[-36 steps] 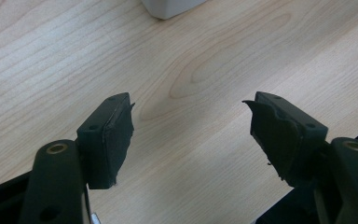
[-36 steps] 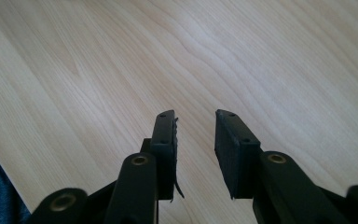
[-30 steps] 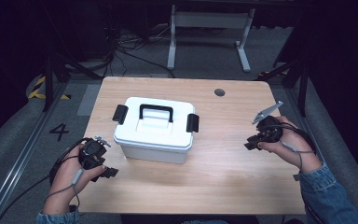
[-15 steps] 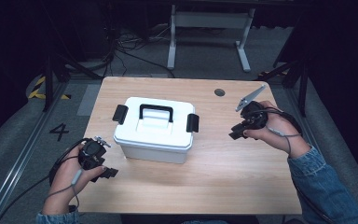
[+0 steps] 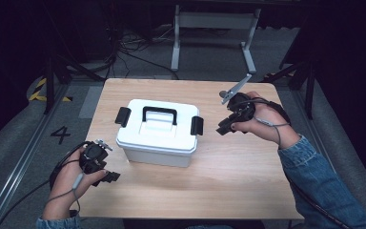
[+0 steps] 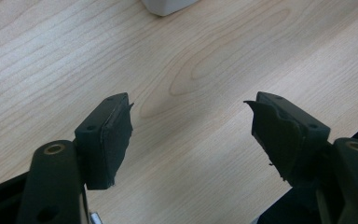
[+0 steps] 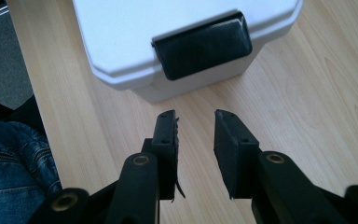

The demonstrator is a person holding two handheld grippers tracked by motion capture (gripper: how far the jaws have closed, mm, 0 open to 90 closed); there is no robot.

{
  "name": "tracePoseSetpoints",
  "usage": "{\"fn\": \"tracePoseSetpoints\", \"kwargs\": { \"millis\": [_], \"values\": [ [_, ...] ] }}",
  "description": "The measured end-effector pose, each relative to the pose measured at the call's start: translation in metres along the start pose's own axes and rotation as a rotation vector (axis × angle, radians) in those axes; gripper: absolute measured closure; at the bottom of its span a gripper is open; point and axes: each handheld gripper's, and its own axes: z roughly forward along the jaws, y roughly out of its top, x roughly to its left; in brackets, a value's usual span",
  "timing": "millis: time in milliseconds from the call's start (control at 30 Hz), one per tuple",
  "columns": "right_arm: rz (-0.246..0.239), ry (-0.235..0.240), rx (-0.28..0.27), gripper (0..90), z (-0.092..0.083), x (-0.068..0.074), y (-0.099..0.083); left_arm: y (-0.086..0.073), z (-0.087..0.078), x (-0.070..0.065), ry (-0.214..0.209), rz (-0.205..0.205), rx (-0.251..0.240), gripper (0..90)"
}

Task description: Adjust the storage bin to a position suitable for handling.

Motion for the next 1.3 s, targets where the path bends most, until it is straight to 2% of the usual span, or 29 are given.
{"fn": "tracePoseSetpoints", "kwargs": {
  "millis": [433,700,900,1033,1133,1167,1300],
  "values": [
    [-0.044,-0.001,0.025,69.7,0.005,0.002,0.035,0.0,0.0,0.0,0.003,0.005,-0.002,29.0],
    [-0.048,0.01,0.006,69.1,0.011,-0.002,0.054,-0.001,-0.001,0.001,-0.002,-0.001,-0.007,28.7],
    [-0.062,0.015,0.014,68.9,0.019,-0.003,0.068,-0.002,-0.001,0.002,0.0,-0.004,-0.014,28.6],
    [-0.07,0.014,0.003,66.2,0.025,-0.006,0.077,0.0,-0.001,0.004,0.01,0.017,-0.012,28.6],
    [-0.076,0.0,-0.013,62.7,0.029,-0.008,0.083,-0.001,-0.002,0.002,-0.005,0.002,-0.017,28.4],
    [-0.078,0.0,-0.021,61.5,0.031,-0.009,0.084,-0.001,-0.002,0.002,-0.002,0.009,-0.02,28.3],
    [-0.078,0.03,-0.052,57.1,0.038,-0.014,0.09,-0.001,-0.002,0.003,-0.007,0.001,-0.021,28.1]
  ]
}}
